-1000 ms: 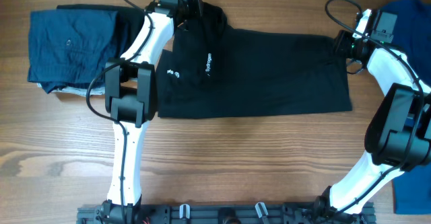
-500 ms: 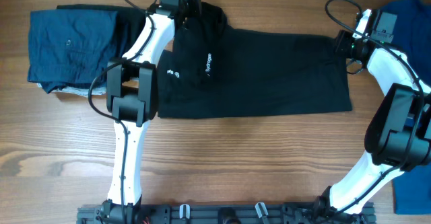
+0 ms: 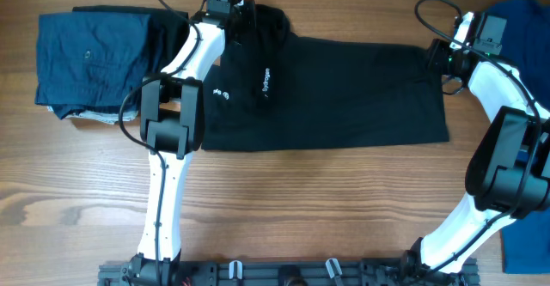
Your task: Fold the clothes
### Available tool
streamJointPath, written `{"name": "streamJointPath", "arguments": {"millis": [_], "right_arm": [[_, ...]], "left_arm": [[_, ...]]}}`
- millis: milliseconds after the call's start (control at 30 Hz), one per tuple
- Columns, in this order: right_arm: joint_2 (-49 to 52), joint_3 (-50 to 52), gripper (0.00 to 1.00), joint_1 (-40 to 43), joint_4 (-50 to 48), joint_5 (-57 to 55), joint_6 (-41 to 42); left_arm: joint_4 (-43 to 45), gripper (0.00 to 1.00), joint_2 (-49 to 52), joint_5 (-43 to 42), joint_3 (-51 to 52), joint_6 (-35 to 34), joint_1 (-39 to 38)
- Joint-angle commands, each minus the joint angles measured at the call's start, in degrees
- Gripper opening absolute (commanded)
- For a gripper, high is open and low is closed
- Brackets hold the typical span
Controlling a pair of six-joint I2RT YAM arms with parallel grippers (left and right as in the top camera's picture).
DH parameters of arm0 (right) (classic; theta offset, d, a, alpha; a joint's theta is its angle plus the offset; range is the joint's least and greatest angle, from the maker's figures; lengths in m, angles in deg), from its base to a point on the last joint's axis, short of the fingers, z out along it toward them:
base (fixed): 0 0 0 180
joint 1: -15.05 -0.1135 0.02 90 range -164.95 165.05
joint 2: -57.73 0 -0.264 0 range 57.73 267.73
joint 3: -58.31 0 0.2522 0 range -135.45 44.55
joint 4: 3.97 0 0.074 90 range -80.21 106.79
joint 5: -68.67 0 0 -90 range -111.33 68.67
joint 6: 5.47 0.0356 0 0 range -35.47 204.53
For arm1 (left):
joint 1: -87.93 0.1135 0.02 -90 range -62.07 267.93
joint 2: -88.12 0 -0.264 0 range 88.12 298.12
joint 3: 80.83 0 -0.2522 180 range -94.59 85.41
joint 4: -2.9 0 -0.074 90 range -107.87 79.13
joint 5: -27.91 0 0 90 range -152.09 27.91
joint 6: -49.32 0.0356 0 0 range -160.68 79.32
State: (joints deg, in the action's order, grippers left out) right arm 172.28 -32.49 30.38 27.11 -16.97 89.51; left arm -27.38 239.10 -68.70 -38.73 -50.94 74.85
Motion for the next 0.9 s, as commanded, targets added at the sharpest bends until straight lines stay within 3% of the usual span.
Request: {"name": "streamJointPath", "arguments": {"millis": [0, 67, 233, 400, 867], "right_arm": [[0.33, -0.59, 0.49, 0.35, 0.09, -4.50, -0.48], [0.33, -0.59, 0.46, 0.61, 0.11, -4.76, -0.50], [0.37, -0.59, 0.59, 1.79, -0.44, -3.93, -1.70], [0.39, -0.26, 0.63, 2.03, -3.19, 0.66, -6.49], [9.77, -0.20, 0.65, 1.86, -10.97, 5.01, -4.68]], "left_arm": [[0.04, 0.18, 0.66, 0.98, -0.50, 1.11, -0.31], [0.09, 0.14, 0.66, 0.98, -0.50, 1.09, -0.31], [0.04, 0.11, 0.66, 0.98, -0.50, 1.09, -0.31], [0.07, 0.13, 0.66, 0.98, -0.50, 1.09, -0.26], [-0.02, 0.15, 0.66, 0.98, -0.50, 1.09, -0.26]]}}
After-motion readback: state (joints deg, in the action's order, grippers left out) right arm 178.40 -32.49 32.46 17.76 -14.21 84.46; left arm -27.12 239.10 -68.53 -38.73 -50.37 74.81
